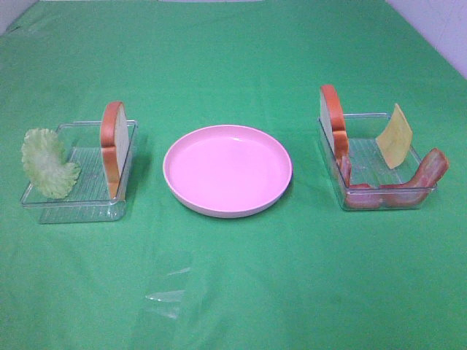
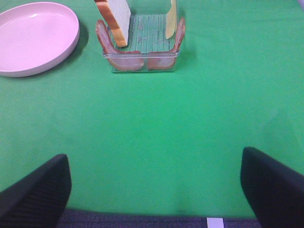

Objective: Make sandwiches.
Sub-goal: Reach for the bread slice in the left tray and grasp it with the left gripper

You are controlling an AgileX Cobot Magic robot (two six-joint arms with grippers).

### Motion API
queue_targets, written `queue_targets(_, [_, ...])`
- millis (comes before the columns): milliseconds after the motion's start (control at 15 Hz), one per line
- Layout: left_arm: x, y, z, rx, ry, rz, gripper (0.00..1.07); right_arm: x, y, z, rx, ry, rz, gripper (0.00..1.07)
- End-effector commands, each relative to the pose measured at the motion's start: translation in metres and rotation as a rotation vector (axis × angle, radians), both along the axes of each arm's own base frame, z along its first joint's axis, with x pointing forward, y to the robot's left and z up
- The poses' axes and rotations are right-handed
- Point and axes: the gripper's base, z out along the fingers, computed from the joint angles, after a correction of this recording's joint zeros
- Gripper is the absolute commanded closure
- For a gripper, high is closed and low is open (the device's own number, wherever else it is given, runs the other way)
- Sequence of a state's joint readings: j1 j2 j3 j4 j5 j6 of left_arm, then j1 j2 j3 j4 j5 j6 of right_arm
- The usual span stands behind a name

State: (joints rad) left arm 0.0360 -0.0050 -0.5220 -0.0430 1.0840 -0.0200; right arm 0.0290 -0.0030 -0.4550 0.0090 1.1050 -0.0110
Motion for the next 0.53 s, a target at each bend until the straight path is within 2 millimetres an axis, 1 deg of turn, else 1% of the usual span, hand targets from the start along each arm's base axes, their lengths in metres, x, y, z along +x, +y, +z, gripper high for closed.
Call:
queue_targets(67, [-0.002,0.0,0.0,-0.001,-0.022,0.001,0.14,-0.003,0.0,-0.001,0.009,-0.029,-0.003,0.13])
queue_targets(200, [0.002,0.0,0.002,-0.002,-0.009,0.002,0.14,-0.003,0.0,-0.001,0.009,-0.029,-0.003,0.13])
queue_targets(333, [0.023,0.001,0.016,-0.011,0.043,0.007,0.14,-0.003,0.0,-0.001,0.009,-0.029,-0.003,0.13])
queue_targets(400, [0.035,0.001,0.021,-0.023,0.072,0.01,0.14,-0.003,0.0,-0.001,0.009,-0.029,-0.003,0.13])
queue_targets(467, [0.042,0.001,0.024,-0.037,0.079,0.012,0.14,-0.003,0.0,-0.001,0.009,-0.029,-0.003,0.13])
queue_targets(533, [0.055,0.001,0.028,-0.062,0.098,0.018,0.14,-0.003,0.0,-0.001,0.009,-0.029,-0.003,0.13])
